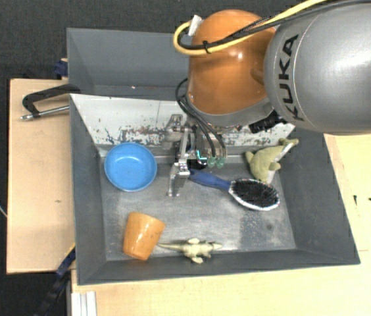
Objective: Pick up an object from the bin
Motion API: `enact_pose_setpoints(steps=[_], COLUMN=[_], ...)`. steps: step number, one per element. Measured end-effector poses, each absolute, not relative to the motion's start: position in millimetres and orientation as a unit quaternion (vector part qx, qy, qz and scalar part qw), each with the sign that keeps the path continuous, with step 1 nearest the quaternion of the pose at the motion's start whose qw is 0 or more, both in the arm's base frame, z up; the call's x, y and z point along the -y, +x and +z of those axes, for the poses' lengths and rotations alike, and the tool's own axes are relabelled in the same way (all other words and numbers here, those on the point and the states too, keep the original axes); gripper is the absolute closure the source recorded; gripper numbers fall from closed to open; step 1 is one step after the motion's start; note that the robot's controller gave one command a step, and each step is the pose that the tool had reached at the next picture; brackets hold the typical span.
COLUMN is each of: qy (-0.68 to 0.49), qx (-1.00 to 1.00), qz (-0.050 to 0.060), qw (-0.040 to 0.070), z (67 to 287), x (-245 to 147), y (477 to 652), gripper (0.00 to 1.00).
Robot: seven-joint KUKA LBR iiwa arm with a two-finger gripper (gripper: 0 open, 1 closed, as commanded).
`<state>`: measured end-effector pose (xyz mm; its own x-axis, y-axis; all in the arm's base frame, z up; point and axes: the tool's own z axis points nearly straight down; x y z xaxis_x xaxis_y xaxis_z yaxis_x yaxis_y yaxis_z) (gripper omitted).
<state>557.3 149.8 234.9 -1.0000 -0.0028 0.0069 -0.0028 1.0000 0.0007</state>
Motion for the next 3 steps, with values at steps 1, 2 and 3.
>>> enact_pose_setpoints(steps=[1, 2, 3], qy=[0.007, 0.035, 0.121], qx=[1.000, 0.999, 0.993], qz=[-0.002, -0.001, -0.001], qw=[-0.004, -0.004, -0.003], z=[117.1, 131.1, 74.6], x=[-162.9, -168.5, -164.2], y=[549.9, 573.2, 582.3], gripper=[0.00, 0.00, 0.00])
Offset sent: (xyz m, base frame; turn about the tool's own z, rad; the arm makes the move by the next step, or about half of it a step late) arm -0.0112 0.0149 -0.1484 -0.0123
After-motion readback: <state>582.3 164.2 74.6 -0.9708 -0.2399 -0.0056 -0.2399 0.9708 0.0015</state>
